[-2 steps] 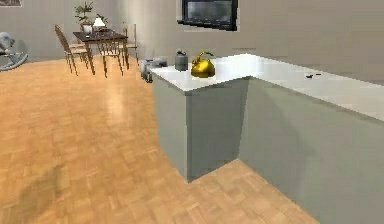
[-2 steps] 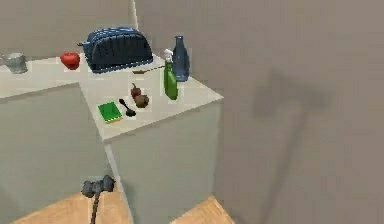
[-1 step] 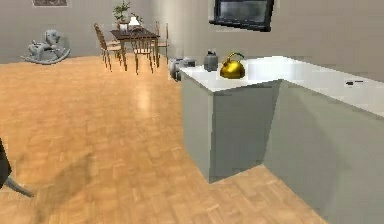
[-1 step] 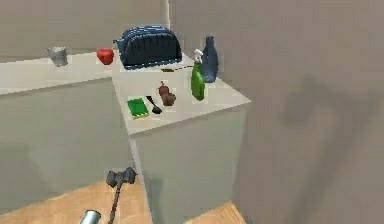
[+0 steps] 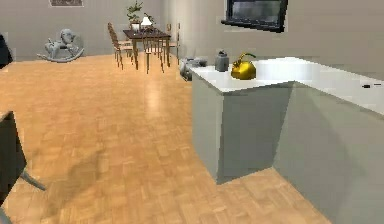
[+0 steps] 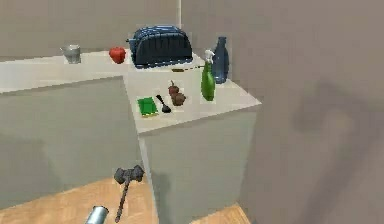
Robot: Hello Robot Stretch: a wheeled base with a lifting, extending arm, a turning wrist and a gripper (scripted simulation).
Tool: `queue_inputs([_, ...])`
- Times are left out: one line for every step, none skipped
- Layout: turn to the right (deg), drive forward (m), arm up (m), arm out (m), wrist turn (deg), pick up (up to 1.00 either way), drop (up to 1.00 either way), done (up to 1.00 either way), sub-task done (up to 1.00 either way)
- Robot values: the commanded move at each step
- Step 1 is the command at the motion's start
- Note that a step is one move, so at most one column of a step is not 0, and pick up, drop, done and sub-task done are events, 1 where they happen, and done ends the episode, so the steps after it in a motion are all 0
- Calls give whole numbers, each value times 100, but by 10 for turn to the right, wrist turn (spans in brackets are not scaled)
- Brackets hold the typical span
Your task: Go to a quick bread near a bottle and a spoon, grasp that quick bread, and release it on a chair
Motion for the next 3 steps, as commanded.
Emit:
queue_inputs([450,0,0,0,0,0,0,0,0])
queue_inputs([450,0,0,0,0,0,0,0,0])
queue_inputs([180,0,0,0,0,0,0,0,0])
